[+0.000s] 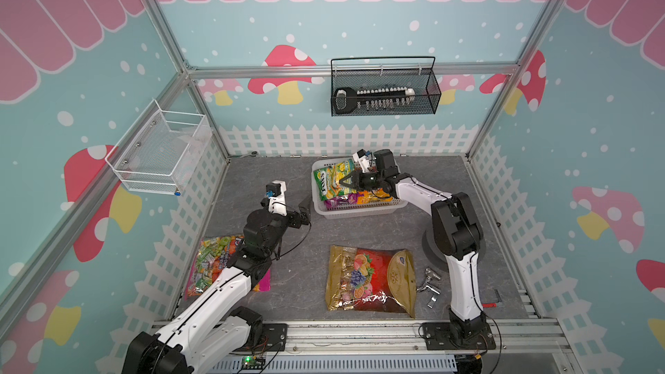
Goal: Put the candies in the basket
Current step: Place the candy in the basket.
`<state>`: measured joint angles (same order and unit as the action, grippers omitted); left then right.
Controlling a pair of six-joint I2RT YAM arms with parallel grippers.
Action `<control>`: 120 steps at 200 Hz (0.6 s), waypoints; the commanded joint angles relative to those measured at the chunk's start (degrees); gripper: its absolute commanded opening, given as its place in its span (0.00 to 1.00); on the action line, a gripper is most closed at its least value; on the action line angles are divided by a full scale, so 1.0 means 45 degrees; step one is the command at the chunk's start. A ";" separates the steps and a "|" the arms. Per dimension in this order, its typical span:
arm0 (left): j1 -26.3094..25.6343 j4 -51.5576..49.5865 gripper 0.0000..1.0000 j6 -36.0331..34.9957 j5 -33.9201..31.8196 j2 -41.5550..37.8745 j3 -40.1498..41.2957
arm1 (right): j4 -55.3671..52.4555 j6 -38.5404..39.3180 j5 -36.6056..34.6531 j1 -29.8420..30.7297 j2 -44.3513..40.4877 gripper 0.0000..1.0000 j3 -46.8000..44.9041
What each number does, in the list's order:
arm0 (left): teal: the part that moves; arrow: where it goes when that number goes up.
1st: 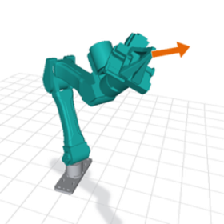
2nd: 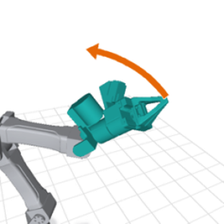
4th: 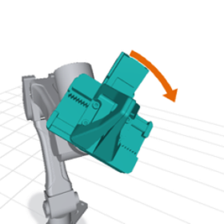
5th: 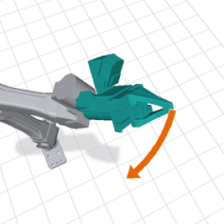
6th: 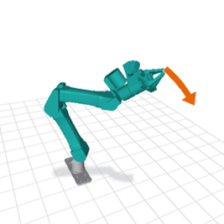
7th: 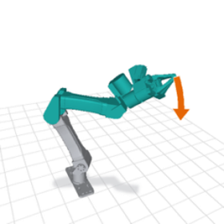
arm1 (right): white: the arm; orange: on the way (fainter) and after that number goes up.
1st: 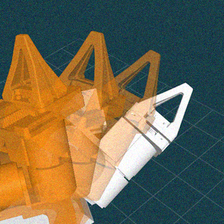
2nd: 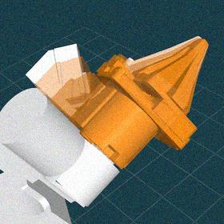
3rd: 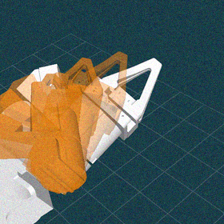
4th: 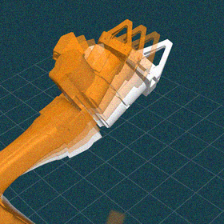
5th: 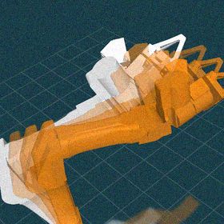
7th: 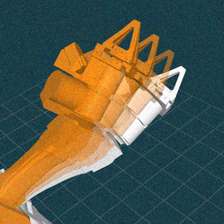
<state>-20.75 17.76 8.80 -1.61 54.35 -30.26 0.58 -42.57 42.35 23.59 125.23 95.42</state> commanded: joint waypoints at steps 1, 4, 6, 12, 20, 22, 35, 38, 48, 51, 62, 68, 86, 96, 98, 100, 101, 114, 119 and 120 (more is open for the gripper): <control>0.0041 0.0048 0.99 0.0041 0.0339 0.0029 0.0260 | -0.0104 -0.0267 -0.0703 -0.0107 0.0498 0.29 0.0661; 0.0041 0.0056 0.99 0.0052 0.0355 0.0032 0.0277 | -0.0103 -0.0294 -0.0810 -0.0107 0.0510 0.30 0.0670; 0.0037 0.0072 0.99 0.0046 0.0361 0.0032 0.0279 | -0.0113 -0.0303 -0.0879 -0.0116 0.0511 0.30 0.0671; 0.0041 0.0077 0.99 0.0056 0.0409 0.0042 0.0294 | -0.0138 -0.0336 -0.1110 -0.0126 0.0529 0.31 0.0690; 0.0040 0.0094 0.99 0.0057 0.0477 0.0051 0.0299 | -0.0246 -0.0364 -0.1531 -0.0160 0.0501 0.34 0.0729; 0.0041 0.0101 0.99 0.0067 0.0509 0.0061 0.0299 | -0.0310 -0.0365 -0.1655 -0.0159 0.0489 0.36 0.0744; 0.0037 0.0097 0.99 0.0058 0.0603 0.0089 0.0299 | -0.0758 -0.0156 -0.2334 -0.0166 0.0379 0.46 0.0879; 0.0041 0.0097 0.99 0.0064 0.0610 0.0091 0.0296 | -0.0852 -0.0070 -0.2481 -0.0165 0.0351 0.47 0.0912; 0.0024 0.0094 0.99 0.0057 0.0688 0.0090 0.0300 | -0.1196 0.0182 -0.2895 -0.0165 0.0198 0.49 0.0964; 0.0030 0.0096 0.99 0.0064 0.0696 0.0088 0.0316 | -0.1287 0.0255 -0.3000 -0.0165 0.0140 0.49 0.0964; 0.0039 0.0126 0.99 0.0061 0.0731 0.0081 0.0333 | -0.1614 0.0560 -0.3507 -0.0165 -0.0055 0.51 0.0984; 0.0041 0.0116 0.99 0.0062 0.0756 0.0103 0.0337 | -0.1799 0.0738 -0.3751 -0.0175 -0.0172 0.52 0.0984; 0.0019 0.0156 0.99 0.0081 0.0859 0.0180 0.0327 | -0.2411 0.1398 -0.4394 -0.0165 -0.0562 0.53 0.0963; 0.0027 0.0155 0.99 0.0097 0.0925 0.0226 0.0318 | -0.2876 0.1939 -0.4919 -0.0166 -0.0878 0.53 0.0885; 0.0038 0.0155 0.99 0.0106 0.0934 0.0232 0.0318 | -0.2939 0.2042 -0.5002 -0.0165 -0.0954 0.53 0.0837; 0.0021 0.0150 0.99 0.0098 0.0941 0.0253 0.0318 | -0.2999 0.2131 -0.5100 -0.0165 -0.1042 0.53 0.0781; 0.0012 0.0143 0.99 0.0097 0.0952 0.0260 0.0318 | -0.3009 0.2182 -0.5146 -0.0165 -0.1095 0.54 0.0746; 0.0038 0.0143 0.99 0.0101 0.1097 0.0301 0.0338 | -0.3163 0.2815 -0.5747 -0.0165 -0.1719 0.54 0.0158; 0.0024 0.0140 0.99 0.0133 0.1095 0.0320 0.0354 | -0.3205 0.3031 -0.5961 -0.0165 -0.1985 0.55 -0.0078; 0.0033 0.0147 0.99 0.0143 0.1107 0.0332 0.0356 | -0.3210 0.3071 -0.6016 -0.0175 -0.2036 0.55 -0.0133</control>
<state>-20.75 17.82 8.82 1.61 55.37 -29.50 -10.39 -35.79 22.68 23.22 123.11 97.67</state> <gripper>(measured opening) 0.990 0.542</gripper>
